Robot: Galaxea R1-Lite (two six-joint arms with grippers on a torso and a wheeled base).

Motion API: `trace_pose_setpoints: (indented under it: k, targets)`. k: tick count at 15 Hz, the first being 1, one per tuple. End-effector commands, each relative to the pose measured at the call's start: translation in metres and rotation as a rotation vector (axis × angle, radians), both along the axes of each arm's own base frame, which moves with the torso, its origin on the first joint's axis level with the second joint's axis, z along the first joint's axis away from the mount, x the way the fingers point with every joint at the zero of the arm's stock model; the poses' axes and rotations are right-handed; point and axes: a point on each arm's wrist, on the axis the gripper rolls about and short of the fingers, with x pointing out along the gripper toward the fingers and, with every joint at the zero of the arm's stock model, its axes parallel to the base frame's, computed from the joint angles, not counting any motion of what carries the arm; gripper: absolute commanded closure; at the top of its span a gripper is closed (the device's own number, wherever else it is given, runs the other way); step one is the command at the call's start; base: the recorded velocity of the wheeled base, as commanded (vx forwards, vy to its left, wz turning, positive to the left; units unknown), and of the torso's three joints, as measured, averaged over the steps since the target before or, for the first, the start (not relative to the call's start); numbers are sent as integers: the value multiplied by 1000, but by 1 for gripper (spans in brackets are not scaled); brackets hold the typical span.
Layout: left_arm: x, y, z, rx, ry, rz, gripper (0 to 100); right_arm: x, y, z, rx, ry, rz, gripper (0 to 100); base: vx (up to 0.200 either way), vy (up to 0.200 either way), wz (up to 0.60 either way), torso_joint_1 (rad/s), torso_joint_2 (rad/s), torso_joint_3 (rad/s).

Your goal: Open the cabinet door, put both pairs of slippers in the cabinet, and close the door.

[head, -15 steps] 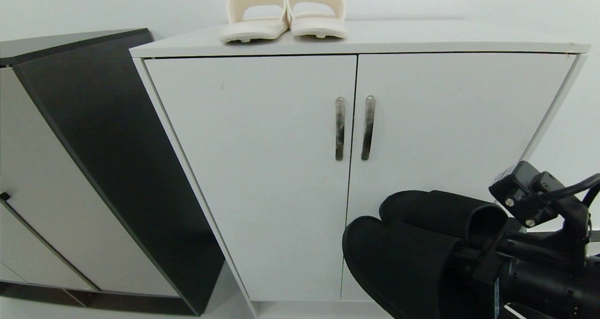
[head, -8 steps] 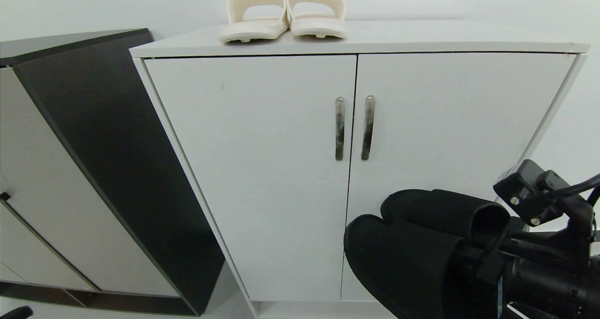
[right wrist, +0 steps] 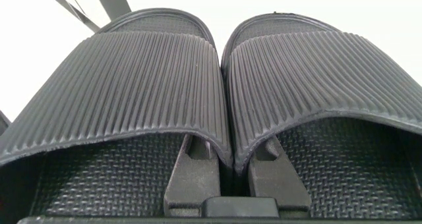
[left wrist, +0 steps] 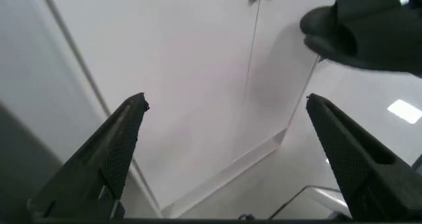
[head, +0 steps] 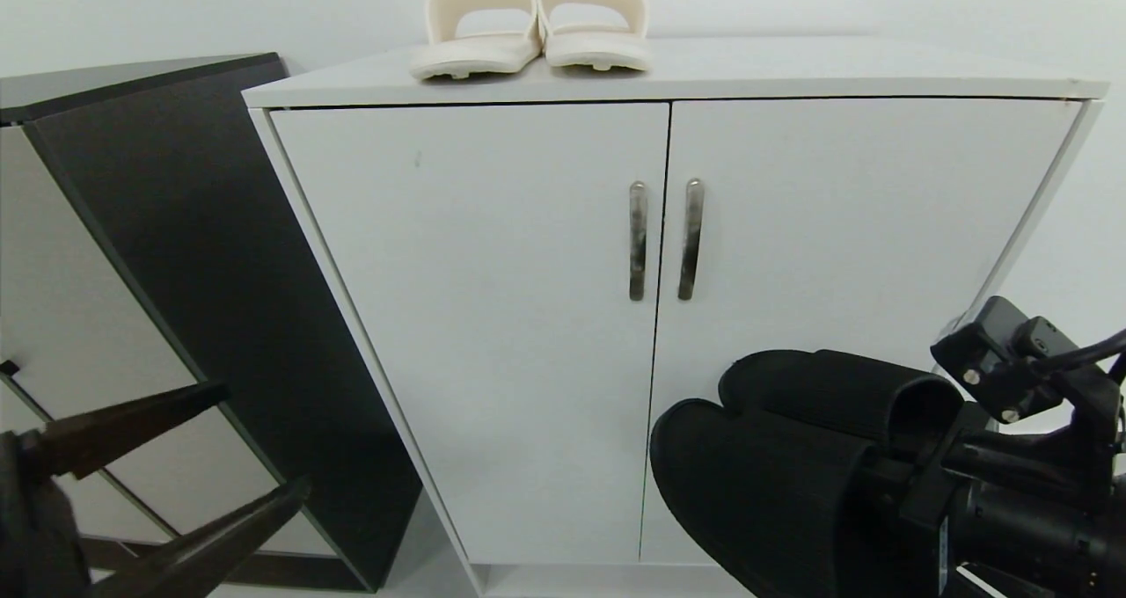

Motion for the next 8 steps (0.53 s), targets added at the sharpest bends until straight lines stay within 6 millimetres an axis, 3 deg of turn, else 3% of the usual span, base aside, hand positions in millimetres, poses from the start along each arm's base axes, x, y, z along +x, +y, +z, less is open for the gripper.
trace_pose_setpoints:
  k: [1, 4, 5, 8]
  targets:
    - [38, -44, 6, -21, 70, -94, 0, -1, 0, -3, -6, 9, 12, 100, 0, 0, 0, 0, 0, 0]
    - [38, -79, 33, -88, 38, -213, 0, -2, -1, -3, 0, 13, 34, 100, 0, 0, 0, 0, 0, 0]
    - [36, -90, 36, -88, 36, -268, 0, -2, -1, -3, 0, 13, 34, 100, 0, 0, 0, 0, 0, 0]
    - [53, -116, 40, -75, 52, -290, 0, -5, -4, 0, 12, 2, 31, 100, 0, 0, 0, 0, 0, 0]
